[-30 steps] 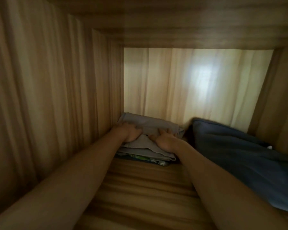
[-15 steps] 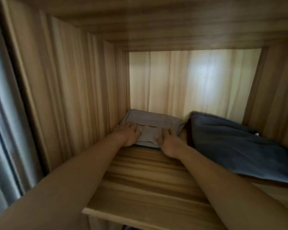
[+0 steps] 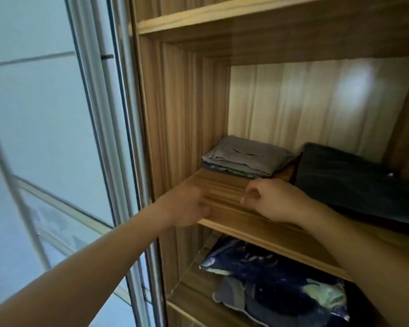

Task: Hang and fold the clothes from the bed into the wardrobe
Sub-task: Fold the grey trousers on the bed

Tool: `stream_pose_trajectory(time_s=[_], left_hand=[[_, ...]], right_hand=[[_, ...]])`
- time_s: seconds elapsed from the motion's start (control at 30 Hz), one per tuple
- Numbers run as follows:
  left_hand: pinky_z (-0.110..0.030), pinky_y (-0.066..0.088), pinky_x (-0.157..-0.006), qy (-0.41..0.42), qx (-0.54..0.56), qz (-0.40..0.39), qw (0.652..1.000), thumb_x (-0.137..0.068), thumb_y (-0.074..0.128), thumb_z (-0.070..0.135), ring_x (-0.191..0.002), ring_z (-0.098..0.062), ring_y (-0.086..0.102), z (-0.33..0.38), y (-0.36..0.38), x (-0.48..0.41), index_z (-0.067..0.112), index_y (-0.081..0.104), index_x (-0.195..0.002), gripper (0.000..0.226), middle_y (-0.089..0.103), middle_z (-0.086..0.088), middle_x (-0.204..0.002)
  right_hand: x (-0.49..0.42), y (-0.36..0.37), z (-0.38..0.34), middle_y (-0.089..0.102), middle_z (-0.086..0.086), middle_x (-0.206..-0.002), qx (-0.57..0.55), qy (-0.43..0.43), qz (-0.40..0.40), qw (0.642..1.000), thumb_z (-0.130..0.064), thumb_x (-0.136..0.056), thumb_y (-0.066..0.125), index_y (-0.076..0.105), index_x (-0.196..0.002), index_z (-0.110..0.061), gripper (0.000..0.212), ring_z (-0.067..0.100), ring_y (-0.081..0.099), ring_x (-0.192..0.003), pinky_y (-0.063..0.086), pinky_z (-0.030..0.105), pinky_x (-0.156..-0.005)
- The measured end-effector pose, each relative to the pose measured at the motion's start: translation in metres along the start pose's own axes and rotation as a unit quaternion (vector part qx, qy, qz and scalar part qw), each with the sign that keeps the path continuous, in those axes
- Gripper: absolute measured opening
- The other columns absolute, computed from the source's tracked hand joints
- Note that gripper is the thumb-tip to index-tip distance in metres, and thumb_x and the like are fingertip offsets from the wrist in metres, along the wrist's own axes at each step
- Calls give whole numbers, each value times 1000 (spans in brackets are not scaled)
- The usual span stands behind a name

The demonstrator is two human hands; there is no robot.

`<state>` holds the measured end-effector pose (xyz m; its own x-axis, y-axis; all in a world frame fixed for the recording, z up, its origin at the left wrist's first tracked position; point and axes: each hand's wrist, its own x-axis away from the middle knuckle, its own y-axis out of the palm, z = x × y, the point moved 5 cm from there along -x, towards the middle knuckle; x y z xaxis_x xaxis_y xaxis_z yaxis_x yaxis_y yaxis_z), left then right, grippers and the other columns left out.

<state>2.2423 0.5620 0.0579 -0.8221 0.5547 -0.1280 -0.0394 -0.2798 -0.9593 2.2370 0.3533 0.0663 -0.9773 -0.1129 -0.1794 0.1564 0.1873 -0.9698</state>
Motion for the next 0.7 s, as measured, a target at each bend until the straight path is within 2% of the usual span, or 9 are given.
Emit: stream_pose_trajectory(time_s=[0.1,0.2,0.27,0.3,0.37,0.43,0.5,0.57,0.7], left_hand=[[-29,46,-92,-34,-38,50,997,-97,54,28,-110,-21,62,-6,8,51,15,65,-116,25,67,-3,-117],[-28,45,-74,-101,-64,74,990,-95,55,34,-97,-24,65,-16,16,91,16,60,-114,27,65,-3,-104],[-20,41,-66,-125,-66,96,985,-96,55,40,-91,-17,65,-24,16,111,20,61,-121,32,65,-1,-103],[-17,39,-66,-137,-65,111,982,-96,54,43,-89,-14,63,-28,14,118,22,61,-124,35,66,0,-107],[-20,41,-71,-164,-57,147,974,-97,53,48,-87,-12,60,-40,11,128,25,58,-132,42,64,0,-115],[-24,43,-75,-186,-54,173,966,-97,53,50,-89,-13,60,-52,8,131,24,52,-140,51,62,-1,-117],[-24,42,-75,-192,-44,190,962,-96,54,50,-87,-13,57,-64,7,130,22,48,-143,54,61,-1,-114],[-24,40,-75,-189,-30,200,961,-96,55,50,-88,-13,56,-79,6,127,21,48,-140,54,62,-3,-115],[-18,40,-73,-166,-2,207,964,-95,58,47,-93,-16,61,-103,7,117,19,40,-144,59,65,-5,-121]], right_hand=[[18,-2,-15,54,-17,-85,37,-15,44,998,-70,-86,49,61,-104,-39,39,7,51,-77,45,31,-65],[31,-2,-31,61,-14,-86,47,-41,41,997,-68,-87,51,62,-98,-34,37,9,56,-78,46,31,-65],[35,-3,-44,66,-12,-89,57,-66,48,995,-67,-88,51,63,-98,-33,37,11,59,-80,47,31,-66],[37,-6,-52,66,-12,-90,61,-77,57,993,-66,-89,51,63,-99,-33,36,11,59,-80,48,31,-65],[37,-12,-75,67,-11,-94,58,-114,76,989,-64,-91,49,62,-105,-34,36,14,62,-85,51,33,-68],[36,-17,-106,67,-7,-103,54,-170,90,980,-60,-95,48,60,-114,-34,35,19,63,-94,53,37,-74],[32,-19,-141,65,-4,-107,66,-228,100,966,-54,-97,46,58,-118,-33,32,22,62,-98,52,38,-73],[23,-20,-174,63,-2,-105,92,-277,122,949,-49,-100,45,55,-119,-30,29,24,63,-93,53,39,-70],[-6,-26,-229,57,1,-100,138,-334,173,916,-38,-104,44,41,-142,-28,39,20,58,-78,48,33,-56]])
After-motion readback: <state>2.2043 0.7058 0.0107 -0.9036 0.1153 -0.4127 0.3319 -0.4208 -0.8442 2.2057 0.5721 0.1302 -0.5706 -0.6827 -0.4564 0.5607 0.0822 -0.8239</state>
